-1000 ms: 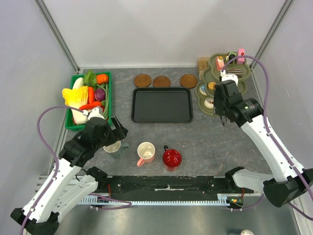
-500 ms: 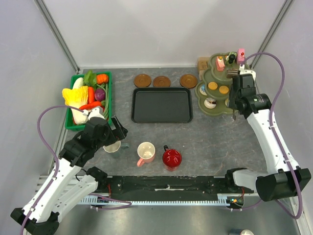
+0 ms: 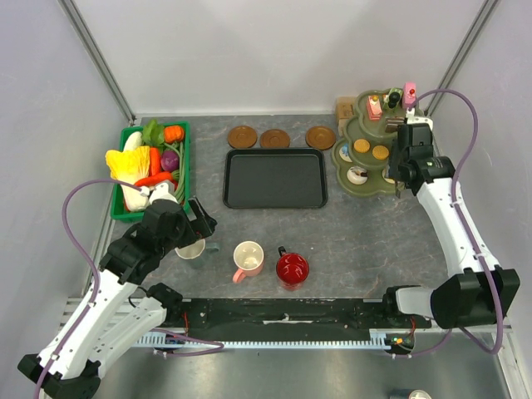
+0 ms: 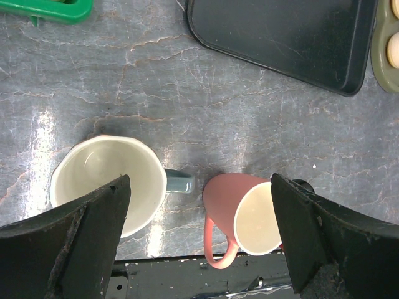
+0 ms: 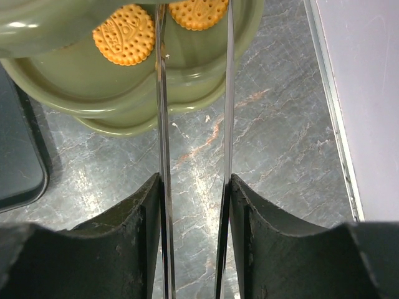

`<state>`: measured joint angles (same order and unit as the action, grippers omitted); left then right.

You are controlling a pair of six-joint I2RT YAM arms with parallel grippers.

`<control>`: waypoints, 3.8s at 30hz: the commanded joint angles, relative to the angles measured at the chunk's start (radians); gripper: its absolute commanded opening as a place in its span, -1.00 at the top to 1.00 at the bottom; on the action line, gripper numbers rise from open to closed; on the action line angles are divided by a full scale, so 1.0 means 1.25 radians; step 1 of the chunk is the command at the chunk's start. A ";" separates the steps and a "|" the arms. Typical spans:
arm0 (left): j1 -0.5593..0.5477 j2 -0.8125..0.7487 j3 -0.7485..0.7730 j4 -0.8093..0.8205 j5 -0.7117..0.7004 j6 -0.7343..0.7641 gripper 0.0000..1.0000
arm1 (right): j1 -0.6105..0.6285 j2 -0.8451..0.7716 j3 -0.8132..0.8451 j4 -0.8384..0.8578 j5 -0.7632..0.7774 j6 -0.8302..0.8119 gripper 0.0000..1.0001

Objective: Serve the afternoon tea

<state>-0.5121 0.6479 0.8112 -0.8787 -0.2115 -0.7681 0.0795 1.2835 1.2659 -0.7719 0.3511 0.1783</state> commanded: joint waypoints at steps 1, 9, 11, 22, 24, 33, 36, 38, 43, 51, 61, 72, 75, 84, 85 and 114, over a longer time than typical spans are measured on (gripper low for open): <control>0.002 -0.008 -0.003 0.033 -0.020 0.025 -0.99 | -0.013 0.005 -0.019 0.051 0.005 -0.014 -0.02; 0.001 -0.007 -0.005 0.033 -0.017 0.023 -0.99 | -0.017 0.002 -0.024 0.049 0.007 -0.017 -0.15; 0.001 -0.008 -0.005 0.033 -0.016 0.023 -0.99 | -0.018 0.000 -0.022 0.047 0.009 -0.017 -0.16; 0.002 -0.012 -0.008 0.033 -0.010 0.023 -0.99 | -0.017 -0.043 -0.015 0.030 0.011 -0.017 -0.26; 0.001 -0.012 -0.008 0.032 -0.008 0.023 -0.99 | -0.018 -0.055 -0.020 0.025 0.011 -0.017 -0.27; 0.001 -0.023 -0.013 0.039 0.000 0.023 -0.99 | -0.017 -0.141 -0.047 -0.060 -0.039 0.019 -0.22; 0.002 -0.025 -0.016 0.046 0.005 0.024 -0.99 | -0.017 -0.186 -0.051 -0.099 -0.112 0.029 -0.21; 0.002 -0.027 -0.019 0.054 0.013 0.024 -0.99 | -0.017 -0.229 -0.062 -0.110 -0.204 0.030 -0.19; 0.002 -0.026 -0.028 0.077 0.060 0.017 -0.99 | -0.017 -0.327 -0.125 -0.110 -0.359 0.022 -0.22; 0.002 -0.023 -0.045 0.109 0.105 0.025 -0.99 | -0.017 -0.369 -0.317 0.022 -0.627 0.090 -0.20; 0.001 -0.029 -0.091 0.138 0.107 -0.004 -0.99 | 0.065 -0.302 -0.440 0.075 -0.457 0.138 -0.15; 0.002 -0.020 -0.103 0.143 0.116 -0.009 -0.99 | 0.254 -0.239 -0.544 0.178 -0.176 0.286 -0.20; 0.002 -0.029 -0.110 0.145 0.121 -0.013 -0.99 | 0.266 -0.230 -0.566 0.190 -0.147 0.297 -0.22; 0.002 -0.038 -0.111 0.118 0.118 -0.020 -0.99 | 0.270 -0.238 -0.599 0.217 -0.166 0.288 -0.96; 0.001 -0.040 -0.109 0.115 0.118 -0.020 -0.99 | 0.270 -0.245 -0.598 0.217 -0.163 0.287 -0.96; 0.001 -0.037 0.044 0.015 0.104 -0.003 -0.99 | 0.270 -0.537 -0.462 0.371 -0.618 0.023 -0.96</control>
<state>-0.5121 0.5835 0.8337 -0.8444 -0.0769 -0.7662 0.4107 0.6121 0.7155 -0.4446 0.1230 0.3481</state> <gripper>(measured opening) 0.993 0.979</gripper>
